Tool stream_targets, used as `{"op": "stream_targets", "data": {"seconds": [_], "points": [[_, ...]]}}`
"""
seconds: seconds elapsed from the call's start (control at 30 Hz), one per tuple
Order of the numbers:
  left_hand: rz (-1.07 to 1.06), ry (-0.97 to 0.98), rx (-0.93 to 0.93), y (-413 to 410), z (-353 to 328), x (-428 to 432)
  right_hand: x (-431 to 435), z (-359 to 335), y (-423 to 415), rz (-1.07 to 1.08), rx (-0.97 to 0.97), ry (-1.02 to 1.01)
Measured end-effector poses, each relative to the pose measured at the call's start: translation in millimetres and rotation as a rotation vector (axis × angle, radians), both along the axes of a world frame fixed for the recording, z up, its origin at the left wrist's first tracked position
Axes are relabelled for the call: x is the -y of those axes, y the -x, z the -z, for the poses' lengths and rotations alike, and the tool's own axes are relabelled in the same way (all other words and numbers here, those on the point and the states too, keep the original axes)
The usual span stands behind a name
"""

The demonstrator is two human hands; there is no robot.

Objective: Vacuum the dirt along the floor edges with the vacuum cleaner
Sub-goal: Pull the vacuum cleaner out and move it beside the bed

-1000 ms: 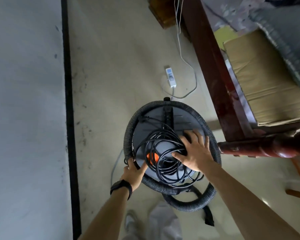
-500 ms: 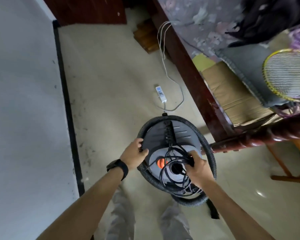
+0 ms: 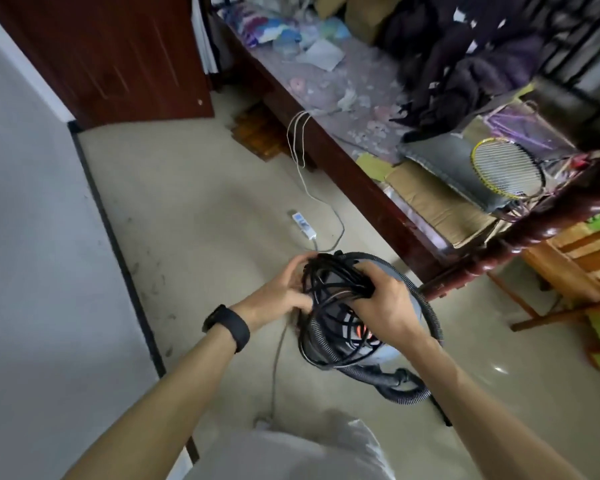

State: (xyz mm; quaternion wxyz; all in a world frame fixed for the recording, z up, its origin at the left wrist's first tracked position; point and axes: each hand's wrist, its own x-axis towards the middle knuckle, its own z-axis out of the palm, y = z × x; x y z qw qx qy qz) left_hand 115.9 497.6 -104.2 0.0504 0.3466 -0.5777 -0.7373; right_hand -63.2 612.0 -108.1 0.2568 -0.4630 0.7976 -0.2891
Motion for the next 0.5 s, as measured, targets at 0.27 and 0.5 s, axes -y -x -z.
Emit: {"op": "stream_targets", "data": {"seconds": [0.27, 0.5], "points": [[0.078, 0.459, 0.231, -41, -12, 55, 60, -13, -48, -0.018, 0.176, 0.090], [0.007, 1.041, 0.253, -50, -6, 143, 140, -3, -63, -0.156, 0.437, 0.113]]}}
